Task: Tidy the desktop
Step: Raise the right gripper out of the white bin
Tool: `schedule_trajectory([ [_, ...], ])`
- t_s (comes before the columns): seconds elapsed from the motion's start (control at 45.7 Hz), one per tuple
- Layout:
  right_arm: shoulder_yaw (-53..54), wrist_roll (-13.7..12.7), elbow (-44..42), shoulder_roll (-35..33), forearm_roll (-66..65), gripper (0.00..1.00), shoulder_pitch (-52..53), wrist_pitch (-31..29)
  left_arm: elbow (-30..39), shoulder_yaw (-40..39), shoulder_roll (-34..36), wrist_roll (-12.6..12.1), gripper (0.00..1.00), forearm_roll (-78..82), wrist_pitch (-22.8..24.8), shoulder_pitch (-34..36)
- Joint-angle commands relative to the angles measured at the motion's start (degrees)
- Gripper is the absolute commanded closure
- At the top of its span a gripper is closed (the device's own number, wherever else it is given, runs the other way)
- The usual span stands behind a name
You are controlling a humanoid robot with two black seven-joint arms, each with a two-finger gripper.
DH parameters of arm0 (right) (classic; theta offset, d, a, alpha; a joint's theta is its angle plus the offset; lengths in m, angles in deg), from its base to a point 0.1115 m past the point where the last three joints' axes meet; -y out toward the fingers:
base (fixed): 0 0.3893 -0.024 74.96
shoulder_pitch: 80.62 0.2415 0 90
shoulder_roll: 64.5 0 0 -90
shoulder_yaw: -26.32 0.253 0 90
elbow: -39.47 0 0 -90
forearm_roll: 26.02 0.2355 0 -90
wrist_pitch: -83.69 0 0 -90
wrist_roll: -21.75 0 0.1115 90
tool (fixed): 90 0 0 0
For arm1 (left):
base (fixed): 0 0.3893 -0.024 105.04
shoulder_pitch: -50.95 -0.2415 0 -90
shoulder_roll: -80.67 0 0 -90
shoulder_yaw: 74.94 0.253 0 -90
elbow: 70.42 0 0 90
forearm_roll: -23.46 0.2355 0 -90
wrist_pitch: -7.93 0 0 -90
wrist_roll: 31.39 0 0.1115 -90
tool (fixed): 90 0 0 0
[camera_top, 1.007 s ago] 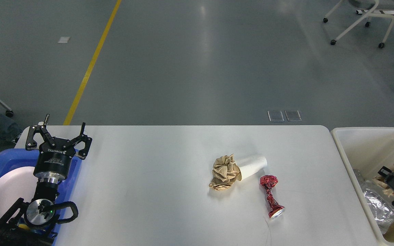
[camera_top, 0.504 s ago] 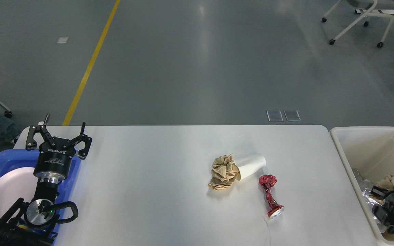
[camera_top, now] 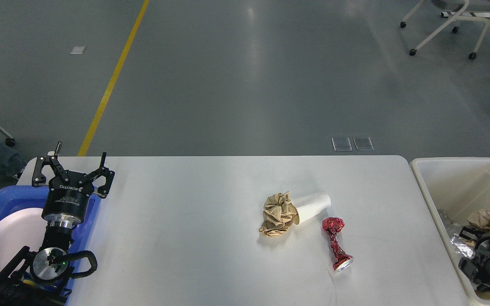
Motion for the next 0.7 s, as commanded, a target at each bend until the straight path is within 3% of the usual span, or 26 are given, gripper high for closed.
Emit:
schedule_trajectory([
  [0.0,0.0,0.0,0.0,0.0,-0.2,0.00,-0.1,0.0,0.0,0.0,0.0,0.0,0.04,0.0,0.0,0.0],
  [0.219,0.1,0.0,0.2,-0.5,-0.4,0.00,0.5,-0.3,0.0,0.0,0.0,0.0,0.04,0.0,0.0,0.0],
  [0.372,0.3,-0.1,2.7,-1.6,-0.6,0.00,5.5,-3.7,0.0,0.0,0.0,0.0,0.04,0.0,0.0,0.0],
  [0.547,-0.7,-0.6,15.7,-7.4,-1.1,0.00,18.8,-11.7,0.0,0.0,0.0,0.0,0.04,0.0,0.0,0.0],
  [0.679,-2.6,-0.7,23.7,-10.1,-3.2,0.00,30.7,-23.9,0.0,0.0,0.0,0.0,0.04,0.0,0.0,0.0],
])
